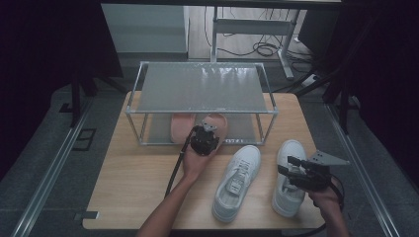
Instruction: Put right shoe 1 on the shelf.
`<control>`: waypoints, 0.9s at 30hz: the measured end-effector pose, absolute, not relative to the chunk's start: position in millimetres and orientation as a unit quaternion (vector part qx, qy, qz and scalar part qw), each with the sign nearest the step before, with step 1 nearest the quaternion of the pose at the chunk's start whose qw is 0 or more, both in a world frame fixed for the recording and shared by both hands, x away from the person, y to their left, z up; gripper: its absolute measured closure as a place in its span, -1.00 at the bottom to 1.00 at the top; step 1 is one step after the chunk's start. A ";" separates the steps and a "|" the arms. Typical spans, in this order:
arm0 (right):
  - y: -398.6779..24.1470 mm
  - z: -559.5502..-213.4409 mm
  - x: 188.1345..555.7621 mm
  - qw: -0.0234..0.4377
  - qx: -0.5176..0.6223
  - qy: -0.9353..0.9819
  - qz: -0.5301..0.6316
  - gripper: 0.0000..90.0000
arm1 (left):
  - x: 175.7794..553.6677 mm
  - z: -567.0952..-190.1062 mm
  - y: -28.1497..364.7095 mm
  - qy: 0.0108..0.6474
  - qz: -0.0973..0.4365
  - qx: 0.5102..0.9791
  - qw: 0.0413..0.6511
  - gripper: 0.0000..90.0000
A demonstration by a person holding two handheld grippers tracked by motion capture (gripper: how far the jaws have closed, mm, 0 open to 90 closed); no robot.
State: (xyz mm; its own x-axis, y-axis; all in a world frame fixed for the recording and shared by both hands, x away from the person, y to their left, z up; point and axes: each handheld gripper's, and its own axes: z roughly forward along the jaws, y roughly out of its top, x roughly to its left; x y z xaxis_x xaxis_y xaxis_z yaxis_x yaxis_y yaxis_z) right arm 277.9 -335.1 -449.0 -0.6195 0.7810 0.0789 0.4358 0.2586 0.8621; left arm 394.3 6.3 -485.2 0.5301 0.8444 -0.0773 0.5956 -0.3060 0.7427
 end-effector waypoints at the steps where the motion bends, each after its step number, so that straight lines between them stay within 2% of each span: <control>1: -335.4 -449.1 277.8 0.186 0.395 0.771 0.464 -0.02 | 395.8 -486.2 6.0 0.457 0.167 0.790 0.373 0.79; 14: -336.6 -448.6 277.5 0.188 0.395 0.769 0.465 -0.02 | 414.1 -495.7 -0.4 0.481 0.183 0.777 0.362 0.77; 27: -335.4 -449.1 277.4 0.187 0.395 0.771 0.463 -0.02 | 406.4 -495.1 6.6 0.480 0.187 0.776 0.364 0.58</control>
